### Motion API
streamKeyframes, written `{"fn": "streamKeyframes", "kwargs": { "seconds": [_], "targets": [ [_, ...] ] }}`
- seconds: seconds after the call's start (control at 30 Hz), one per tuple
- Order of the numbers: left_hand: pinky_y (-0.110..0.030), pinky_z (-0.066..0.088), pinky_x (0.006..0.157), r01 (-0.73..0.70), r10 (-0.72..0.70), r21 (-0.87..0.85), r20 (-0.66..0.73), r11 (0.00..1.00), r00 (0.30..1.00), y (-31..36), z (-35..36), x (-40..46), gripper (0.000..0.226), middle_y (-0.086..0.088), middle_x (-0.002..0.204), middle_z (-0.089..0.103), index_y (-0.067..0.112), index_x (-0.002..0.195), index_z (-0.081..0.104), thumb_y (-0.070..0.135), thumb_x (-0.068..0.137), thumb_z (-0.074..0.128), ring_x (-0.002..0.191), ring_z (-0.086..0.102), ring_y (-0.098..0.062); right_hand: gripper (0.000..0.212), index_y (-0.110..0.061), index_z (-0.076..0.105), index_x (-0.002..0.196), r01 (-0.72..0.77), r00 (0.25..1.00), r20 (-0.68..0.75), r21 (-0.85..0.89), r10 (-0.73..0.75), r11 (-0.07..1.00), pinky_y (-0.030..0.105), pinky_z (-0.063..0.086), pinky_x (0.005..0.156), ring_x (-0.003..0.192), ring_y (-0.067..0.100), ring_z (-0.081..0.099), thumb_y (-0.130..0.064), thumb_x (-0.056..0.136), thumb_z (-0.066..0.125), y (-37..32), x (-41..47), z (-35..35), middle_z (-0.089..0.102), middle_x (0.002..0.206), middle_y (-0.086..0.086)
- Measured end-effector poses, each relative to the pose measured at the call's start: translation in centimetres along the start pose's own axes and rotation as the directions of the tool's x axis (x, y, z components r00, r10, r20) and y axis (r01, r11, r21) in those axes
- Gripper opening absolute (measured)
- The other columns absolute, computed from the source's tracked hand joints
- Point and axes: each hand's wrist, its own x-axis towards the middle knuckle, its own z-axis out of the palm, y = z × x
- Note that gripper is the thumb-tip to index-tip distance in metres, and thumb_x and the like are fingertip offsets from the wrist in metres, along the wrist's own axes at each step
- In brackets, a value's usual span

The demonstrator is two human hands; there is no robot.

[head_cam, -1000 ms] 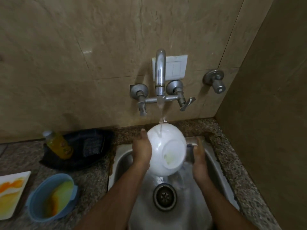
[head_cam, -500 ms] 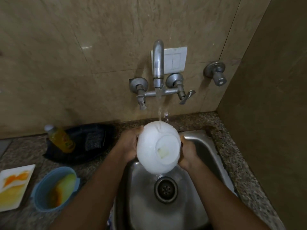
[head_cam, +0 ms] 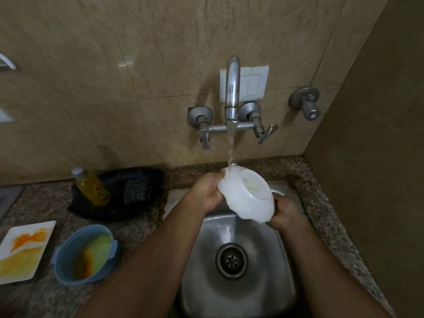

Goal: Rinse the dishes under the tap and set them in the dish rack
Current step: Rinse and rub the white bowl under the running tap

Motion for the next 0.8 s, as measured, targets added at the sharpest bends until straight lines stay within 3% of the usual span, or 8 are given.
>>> {"fn": "streamKeyframes", "kwargs": {
  "seconds": [0.1, 0.23, 0.3, 0.4, 0.5, 0.57, 0.7, 0.8],
  "targets": [
    [-0.042, 0.055, 0.077, -0.002, 0.002, 0.002, 0.018, 1.0, 1.0, 0.0, 0.7, -0.2, 0.024, -0.021, 0.106, 0.066, -0.007, 0.117, 0.058, -0.001, 0.099, 0.043, 0.095, 0.064, -0.03, 0.044, -0.01, 0.064, 0.125, 0.002, 1.0, -0.031, 0.039, -0.001, 0.999, 0.072, 0.042, 0.091, 0.117, 0.047, 0.056, -0.019, 0.083, 0.054, -0.1, -0.4, -0.3, 0.063, 0.126, 0.024],
    [-0.047, 0.048, 0.094, -0.002, 0.002, -0.016, 0.017, 1.0, 1.0, 0.7, 0.1, -0.3, 0.026, -0.022, 0.115, 0.064, -0.007, 0.122, 0.054, 0.001, 0.1, 0.043, 0.102, 0.061, -0.032, 0.039, -0.006, 0.058, 0.13, 0.044, 0.999, -0.028, 0.085, -0.041, 0.995, 0.068, 0.048, 0.082, 0.12, 0.044, 0.054, -0.02, 0.1, 0.039, 0.2, -0.2, 0.5, 0.061, 0.13, 0.022],
    [-0.049, 0.048, 0.09, -0.01, 0.01, -0.032, -0.025, 0.999, 1.0, 1.4, -0.8, -0.1, 0.025, -0.022, 0.126, 0.062, -0.005, 0.122, 0.054, 0.004, 0.1, 0.046, 0.103, 0.063, -0.031, 0.041, -0.004, 0.053, 0.134, 0.048, 0.999, -0.001, 0.116, -0.048, 0.992, 0.065, 0.043, 0.096, 0.127, 0.043, 0.048, -0.022, 0.104, 0.031, 0.4, 0.1, 1.5, 0.056, 0.136, 0.021],
    [-0.057, 0.049, 0.084, -0.02, 0.015, -0.055, -0.091, 0.998, 0.996, 2.0, -2.3, 0.0, 0.026, -0.02, 0.128, 0.061, 0.0, 0.124, 0.053, 0.01, 0.101, 0.048, 0.111, 0.06, -0.035, 0.041, -0.003, 0.05, 0.137, 0.041, 0.998, 0.039, 0.127, -0.046, 0.991, 0.063, 0.034, 0.105, 0.13, 0.044, 0.045, -0.021, 0.105, 0.032, 0.4, 0.6, 3.0, 0.052, 0.14, 0.022],
    [-0.055, 0.054, 0.062, -0.033, 0.023, -0.074, -0.121, 0.997, 0.992, 2.5, -3.1, -0.4, 0.029, -0.02, 0.123, 0.062, 0.001, 0.127, 0.051, 0.01, 0.099, 0.05, 0.099, 0.064, -0.034, 0.042, -0.003, 0.048, 0.14, 0.026, 0.996, 0.082, 0.146, -0.038, 0.989, 0.065, 0.036, 0.104, 0.128, 0.045, 0.048, -0.02, 0.104, 0.035, 0.1, 1.3, 3.9, 0.054, 0.138, 0.024],
    [-0.05, 0.058, 0.056, -0.039, 0.03, -0.087, -0.103, 0.995, 0.994, 2.5, -3.2, -0.4, 0.031, -0.021, 0.127, 0.061, -0.002, 0.128, 0.051, 0.007, 0.098, 0.051, 0.097, 0.065, -0.033, 0.043, -0.003, 0.048, 0.14, 0.035, 0.995, 0.091, 0.16, -0.05, 0.987, 0.07, 0.039, 0.094, 0.128, 0.045, 0.049, -0.021, 0.103, 0.035, -0.2, 1.4, 4.0, 0.054, 0.138, 0.024],
    [-0.057, 0.052, 0.091, -0.03, 0.027, -0.048, -0.061, 0.998, 0.998, 2.0, -2.6, -0.4, 0.029, -0.021, 0.126, 0.061, -0.003, 0.126, 0.053, 0.006, 0.098, 0.052, 0.112, 0.062, -0.035, 0.042, -0.001, 0.049, 0.138, 0.069, 0.989, 0.114, 0.178, -0.09, 0.982, 0.067, 0.045, 0.082, 0.131, 0.043, 0.046, -0.022, 0.105, 0.032, -0.8, 0.7, 3.5, 0.052, 0.14, 0.024],
    [-0.053, 0.056, 0.08, -0.018, 0.017, -0.014, -0.098, 1.0, 0.995, 1.8, -3.0, -0.5, 0.03, -0.021, 0.127, 0.061, -0.003, 0.126, 0.053, 0.006, 0.098, 0.051, 0.111, 0.062, -0.035, 0.044, -0.001, 0.048, 0.139, 0.116, 0.985, 0.106, 0.17, -0.135, 0.979, 0.061, 0.047, 0.094, 0.129, 0.041, 0.047, -0.024, 0.107, 0.029, -0.7, 0.2, 3.5, 0.053, 0.139, 0.023]
  ]
}}
